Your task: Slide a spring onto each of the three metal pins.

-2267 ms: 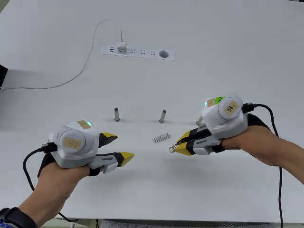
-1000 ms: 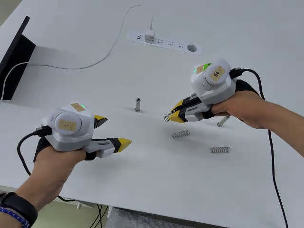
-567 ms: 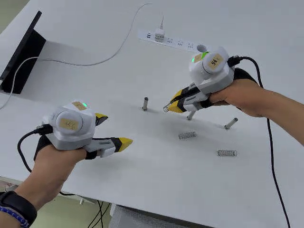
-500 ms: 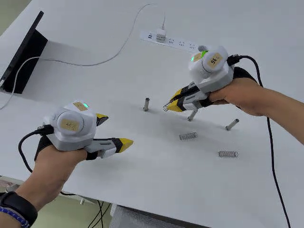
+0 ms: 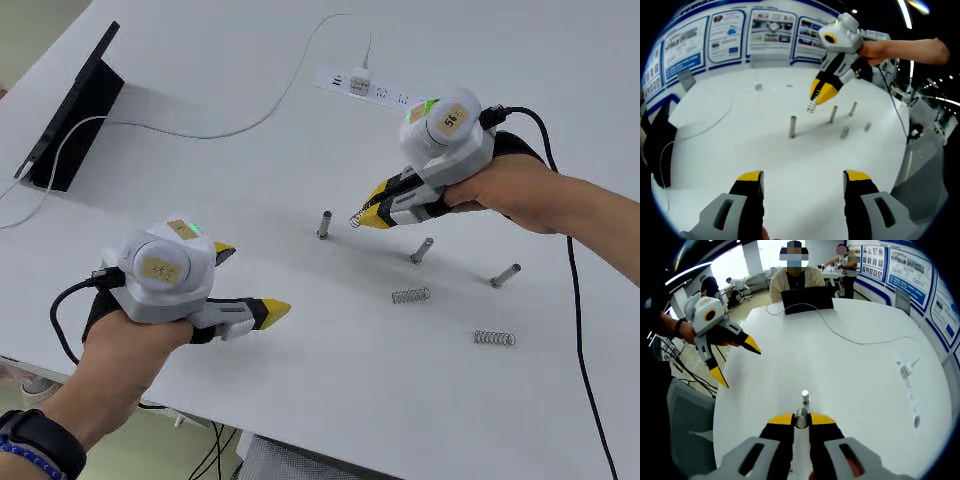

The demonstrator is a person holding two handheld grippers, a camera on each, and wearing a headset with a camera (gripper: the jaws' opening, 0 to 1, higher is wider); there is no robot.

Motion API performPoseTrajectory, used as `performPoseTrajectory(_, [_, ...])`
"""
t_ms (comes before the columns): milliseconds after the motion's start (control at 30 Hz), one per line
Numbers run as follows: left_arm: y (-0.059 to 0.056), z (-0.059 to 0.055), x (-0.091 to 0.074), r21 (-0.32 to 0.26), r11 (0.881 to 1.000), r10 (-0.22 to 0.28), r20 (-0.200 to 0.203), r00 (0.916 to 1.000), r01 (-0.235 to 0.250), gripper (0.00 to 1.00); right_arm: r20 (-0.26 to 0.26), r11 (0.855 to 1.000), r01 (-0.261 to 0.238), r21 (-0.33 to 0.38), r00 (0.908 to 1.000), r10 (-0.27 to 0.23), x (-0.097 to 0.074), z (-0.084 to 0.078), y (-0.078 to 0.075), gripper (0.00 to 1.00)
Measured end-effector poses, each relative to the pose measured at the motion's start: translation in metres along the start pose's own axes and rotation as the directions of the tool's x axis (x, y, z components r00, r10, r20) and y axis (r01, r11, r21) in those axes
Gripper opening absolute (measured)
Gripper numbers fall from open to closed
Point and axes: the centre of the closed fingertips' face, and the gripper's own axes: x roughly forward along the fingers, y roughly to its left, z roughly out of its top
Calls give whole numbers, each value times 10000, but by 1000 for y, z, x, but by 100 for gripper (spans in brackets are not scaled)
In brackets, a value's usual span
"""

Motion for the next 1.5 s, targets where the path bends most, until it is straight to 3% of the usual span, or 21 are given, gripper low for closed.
performPoseTrajectory(567, [2, -3, -4, -245, 9997, -23, 2, 10000, 23, 65, -190, 9976, -336, -611, 9993, 325, 21, 22, -8, 12])
performPoseTrajectory(967, [0, -5, -3, -524, 9986, -70, 51, 10000, 72, 65, -412, 9964, -503, -678, 9980, 476, 29, 16, -7, 12])
performPoseTrajectory(1500, [-1, -10, -1, -474, 9988, -113, -147, 9998, 106, 66, -304, 9961, -605, -642, 9978, 587, 34, 23, -2, 12])
